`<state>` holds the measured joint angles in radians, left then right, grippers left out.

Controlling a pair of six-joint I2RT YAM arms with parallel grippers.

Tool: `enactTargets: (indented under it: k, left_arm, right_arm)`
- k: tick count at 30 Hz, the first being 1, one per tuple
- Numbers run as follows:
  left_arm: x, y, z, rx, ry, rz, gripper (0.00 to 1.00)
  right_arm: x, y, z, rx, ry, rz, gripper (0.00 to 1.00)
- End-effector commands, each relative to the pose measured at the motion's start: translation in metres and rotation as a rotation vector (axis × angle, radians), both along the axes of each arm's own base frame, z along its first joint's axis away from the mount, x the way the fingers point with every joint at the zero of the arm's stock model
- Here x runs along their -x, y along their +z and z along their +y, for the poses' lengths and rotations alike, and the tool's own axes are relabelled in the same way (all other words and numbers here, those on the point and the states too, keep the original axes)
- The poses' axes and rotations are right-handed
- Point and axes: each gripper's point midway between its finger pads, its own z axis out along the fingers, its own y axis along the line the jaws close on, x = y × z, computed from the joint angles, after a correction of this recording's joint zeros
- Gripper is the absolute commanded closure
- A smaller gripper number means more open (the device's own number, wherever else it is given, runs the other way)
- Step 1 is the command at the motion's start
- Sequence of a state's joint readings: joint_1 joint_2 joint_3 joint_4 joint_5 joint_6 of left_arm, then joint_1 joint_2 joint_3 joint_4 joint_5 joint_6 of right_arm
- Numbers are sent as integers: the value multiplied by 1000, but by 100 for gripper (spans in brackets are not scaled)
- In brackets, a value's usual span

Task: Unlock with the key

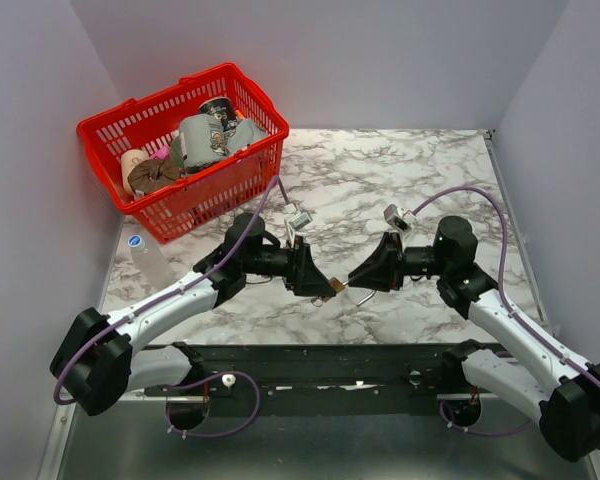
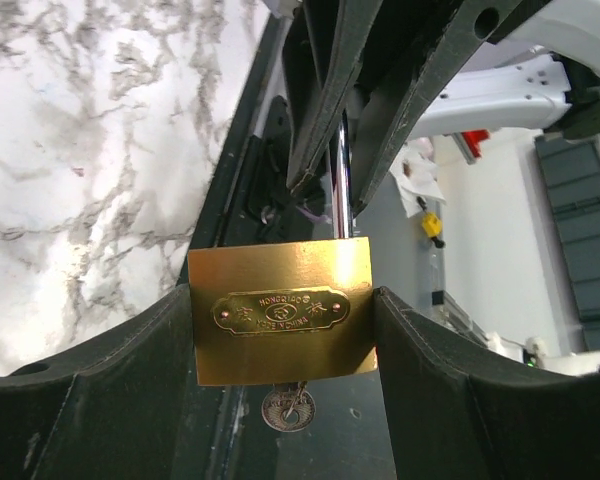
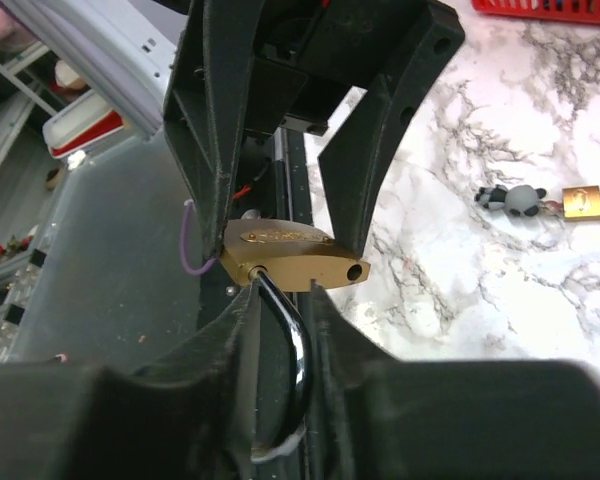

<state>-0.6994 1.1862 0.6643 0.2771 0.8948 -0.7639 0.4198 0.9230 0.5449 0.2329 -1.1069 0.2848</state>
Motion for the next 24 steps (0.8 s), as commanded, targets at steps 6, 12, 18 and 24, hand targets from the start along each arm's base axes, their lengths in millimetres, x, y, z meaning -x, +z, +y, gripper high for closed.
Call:
enactTargets:
  k: [6,12,18,24]
  left_arm:
    - [-44,-16,18,-164,258,-190,100]
    - [-52,-51,24,-309,353,-207,100]
    - [-51,-85,26,-510,463,-276,100]
    - [-62,-105,24,-582,583,-297,100]
  right_arm:
    - [-30,-34,-1,121,-159,119,89]
    - [-63,-64,-4,204,-302,193,99]
    - [-83,-85,-8,268,-389,215,99]
    - [-102,-112,-8,317,-458,286,84]
